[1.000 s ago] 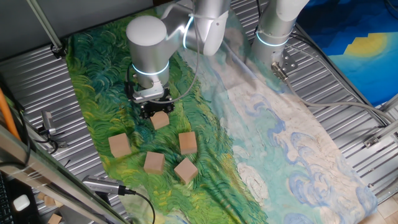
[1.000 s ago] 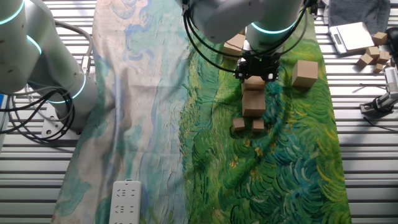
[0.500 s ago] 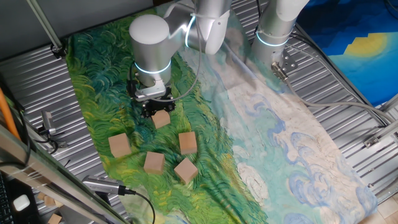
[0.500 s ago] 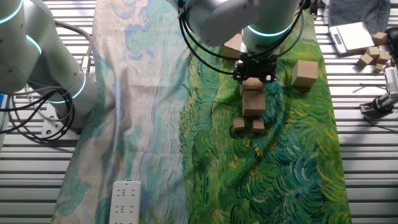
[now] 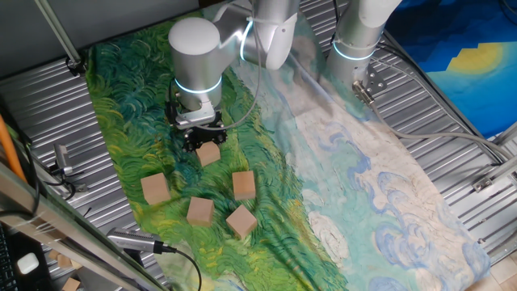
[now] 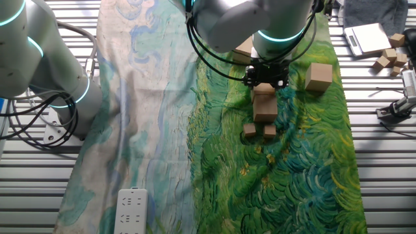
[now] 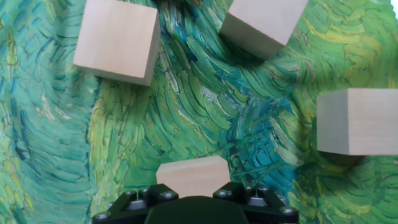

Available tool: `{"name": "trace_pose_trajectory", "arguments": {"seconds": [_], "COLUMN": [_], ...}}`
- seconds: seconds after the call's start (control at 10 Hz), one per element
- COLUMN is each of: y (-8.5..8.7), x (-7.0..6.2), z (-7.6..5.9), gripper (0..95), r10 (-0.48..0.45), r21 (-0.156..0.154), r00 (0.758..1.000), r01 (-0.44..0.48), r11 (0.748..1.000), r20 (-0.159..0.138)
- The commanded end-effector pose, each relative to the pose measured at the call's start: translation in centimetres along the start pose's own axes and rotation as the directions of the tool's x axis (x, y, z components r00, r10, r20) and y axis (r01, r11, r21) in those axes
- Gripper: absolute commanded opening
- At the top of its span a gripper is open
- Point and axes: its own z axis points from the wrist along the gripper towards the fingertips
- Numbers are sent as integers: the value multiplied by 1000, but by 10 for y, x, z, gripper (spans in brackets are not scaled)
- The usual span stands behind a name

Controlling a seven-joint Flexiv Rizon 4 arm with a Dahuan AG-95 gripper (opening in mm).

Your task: Stack the blocks into a pyramid shape

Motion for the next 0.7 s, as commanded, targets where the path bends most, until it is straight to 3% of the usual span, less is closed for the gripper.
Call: {"name": "trace_pose_trajectory", "arguments": {"seconds": [0.1, 0.7], "y": [0, -1], "x": [0, 0], "z": [1, 2], "gripper": [0, 0], "r10": [-2, -1], "r21": [-1, -2], "r00": [1000, 1000], "r01": [2, 1], "r11": [1000, 1000], "r20": [-1, 4]}}
